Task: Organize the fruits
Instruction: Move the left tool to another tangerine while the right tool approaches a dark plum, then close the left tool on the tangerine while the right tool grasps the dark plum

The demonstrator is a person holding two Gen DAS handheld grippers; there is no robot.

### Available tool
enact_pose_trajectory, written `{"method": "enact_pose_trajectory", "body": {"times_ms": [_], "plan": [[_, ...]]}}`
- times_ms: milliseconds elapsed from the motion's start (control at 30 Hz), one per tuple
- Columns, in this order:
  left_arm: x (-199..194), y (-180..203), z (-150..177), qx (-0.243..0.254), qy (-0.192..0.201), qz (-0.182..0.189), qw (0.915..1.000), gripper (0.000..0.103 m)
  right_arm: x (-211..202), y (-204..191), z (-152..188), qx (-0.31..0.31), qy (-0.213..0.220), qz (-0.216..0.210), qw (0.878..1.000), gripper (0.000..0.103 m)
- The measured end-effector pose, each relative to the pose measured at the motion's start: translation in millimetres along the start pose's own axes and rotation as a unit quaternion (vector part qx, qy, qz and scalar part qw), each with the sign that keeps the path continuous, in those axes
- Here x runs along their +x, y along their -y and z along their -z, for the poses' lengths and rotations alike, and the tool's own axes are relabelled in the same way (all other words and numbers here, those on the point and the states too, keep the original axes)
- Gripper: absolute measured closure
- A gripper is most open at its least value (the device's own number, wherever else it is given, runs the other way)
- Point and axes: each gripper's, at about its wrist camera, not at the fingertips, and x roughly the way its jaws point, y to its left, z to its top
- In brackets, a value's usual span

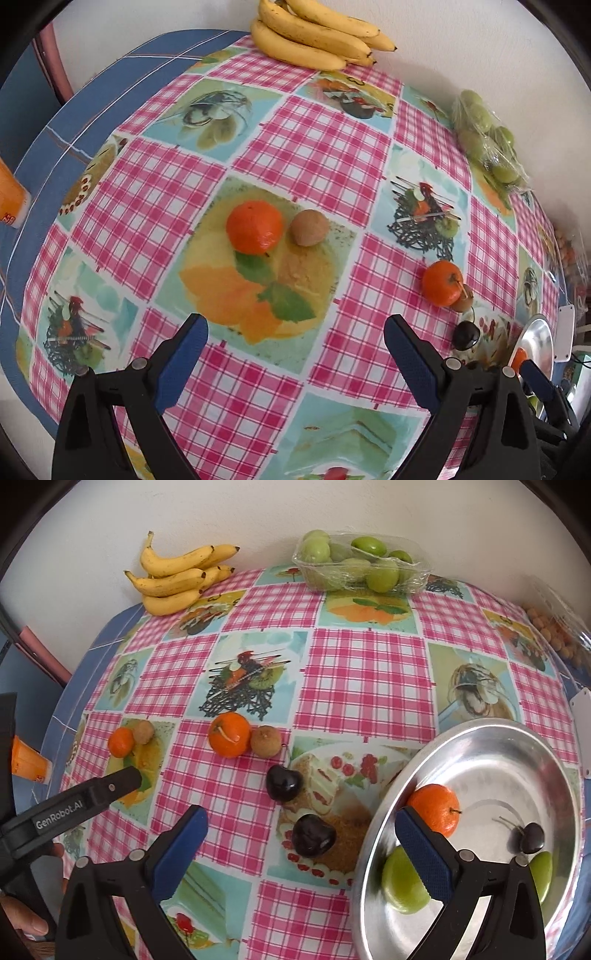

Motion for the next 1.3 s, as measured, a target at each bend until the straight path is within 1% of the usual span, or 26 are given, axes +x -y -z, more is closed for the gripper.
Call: {"method": "enact_pose_trajectory", "body": {"times_ms": [133, 167, 200, 267, 333, 400, 500, 567, 700, 867, 967, 1033, 1167, 1200, 1300], "plan": [[-2.7, 5.4, -1.4, 0.005, 0.0, 0.009, 0.9999, 0.007, -4.5, 0.6, -2.5, -0.006, 0.007, -0.013, 1.0, 0.022], [-2.6, 6.4, -1.4, 0.007, -0.001, 0.007, 1.0, 0.007, -4.8, -0.4, -2.7, -0.009, 0.007, -0.011, 1.0, 0.023], [-2.1, 7.3, -1.3, 0.007, -0.003, 0.006, 1.0, 0.007, -4.9, -1.8, -2.6, -0.015, 0.007, -0.006, 1.0, 0.027], [-0.4, 7.7, -2.4, 0.006, -0.007, 0.012, 0.9999, 0.007, -3.0, -4.2, -2.1, -0.024, 0.001, 0.003, 1.0, 0.034], [1.7, 7.7, -3.0, 0.004, -0.009, 0.013, 0.9999, 0.007, 1.4, -5.0, -1.1, -0.028, -0.01, 0.006, 1.0, 0.046], [2.6, 6.6, -3.7, 0.001, -0.01, 0.011, 0.9999, 0.007, 6.2, -4.6, 0.3, -0.027, -0.019, 0.008, 0.999, 0.051], [4.8, 1.2, -5.7, -0.007, -0.015, 0.018, 0.9997, 0.007, 13.8, -4.8, 3.0, -0.027, -0.034, 0.017, 0.999, 0.054], [6.0, -5.1, -7.9, -0.017, -0.017, 0.022, 0.9995, 0.007, 17.2, -3.9, 4.0, -0.025, -0.041, 0.023, 0.999, 0.059], [5.9, -18.4, -13.5, -0.043, -0.015, 0.027, 0.9986, 0.007, 20.5, -2.7, 4.9, -0.021, -0.047, 0.038, 0.998, 0.071], [5.7, -37.7, -21.9, -0.079, -0.007, 0.035, 0.9962, 0.007, 21.6, -5.6, 4.9, -0.023, -0.051, 0.044, 0.997, 0.071], [5.1, -48.1, -27.2, -0.095, -0.001, 0.037, 0.9947, 0.009, 22.3, -9.5, 4.2, -0.028, -0.053, 0.045, 0.997, 0.074], [4.0, -52.9, -30.8, -0.1, 0.008, 0.032, 0.9945, 0.01, 22.7, -10.9, 4.0, -0.033, -0.053, 0.049, 0.997, 0.075], [4.9, -52.1, -38.8, -0.088, 0.025, 0.022, 0.9956, 0.021, 22.1, -13.6, 4.6, -0.035, -0.052, 0.053, 0.997, 0.075], [5.6, -51.9, -40.4, -0.087, 0.027, 0.02, 0.9957, 0.022, 22.2, -13.7, 4.5, -0.035, -0.052, 0.053, 0.997, 0.075], [7.7, -50.3, -43.9, -0.075, 0.03, 0.014, 0.9966, 0.031, 22.3, -12.2, 4.3, -0.032, -0.051, 0.051, 0.997, 0.076]]}}
